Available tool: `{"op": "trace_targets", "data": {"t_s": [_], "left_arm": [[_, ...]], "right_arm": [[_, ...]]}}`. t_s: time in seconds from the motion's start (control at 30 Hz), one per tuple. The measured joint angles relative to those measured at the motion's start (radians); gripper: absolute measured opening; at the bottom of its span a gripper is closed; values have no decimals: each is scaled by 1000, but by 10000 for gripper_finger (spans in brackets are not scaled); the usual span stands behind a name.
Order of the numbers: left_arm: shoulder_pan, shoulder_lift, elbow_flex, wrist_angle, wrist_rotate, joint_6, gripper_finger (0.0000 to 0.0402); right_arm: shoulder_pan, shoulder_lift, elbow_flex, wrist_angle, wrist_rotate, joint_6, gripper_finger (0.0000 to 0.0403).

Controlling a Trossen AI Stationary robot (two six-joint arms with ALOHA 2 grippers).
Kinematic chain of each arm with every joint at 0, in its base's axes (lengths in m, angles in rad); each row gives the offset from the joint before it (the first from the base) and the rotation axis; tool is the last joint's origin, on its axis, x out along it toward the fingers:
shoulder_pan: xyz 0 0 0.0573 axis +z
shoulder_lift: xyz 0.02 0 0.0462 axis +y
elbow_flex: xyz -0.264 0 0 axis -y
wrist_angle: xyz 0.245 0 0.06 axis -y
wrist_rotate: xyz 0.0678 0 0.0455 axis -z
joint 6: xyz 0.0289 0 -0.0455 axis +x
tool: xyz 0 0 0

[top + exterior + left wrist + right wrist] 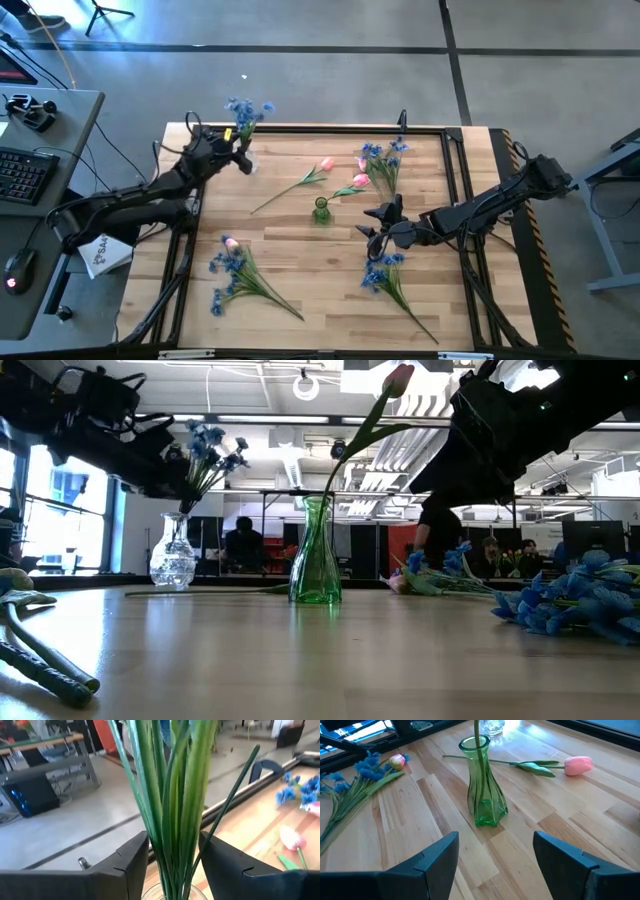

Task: Sort flowers into vase by color
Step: Put the blue flowers into the transparent vase, then put the pink tulip into the green vase

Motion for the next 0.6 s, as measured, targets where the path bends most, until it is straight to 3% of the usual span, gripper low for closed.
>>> {"op": "trace_targets", "data": {"t_s": [0.27, 0.6], "left_arm": [[-1, -36, 171, -403, -10, -8, 187], [-1, -63, 416, -889, -10, -168, 191]], "right_arm": [[0, 0, 0, 0, 0, -2, 252], [0, 0, 0, 0, 0, -2, 252]]}}
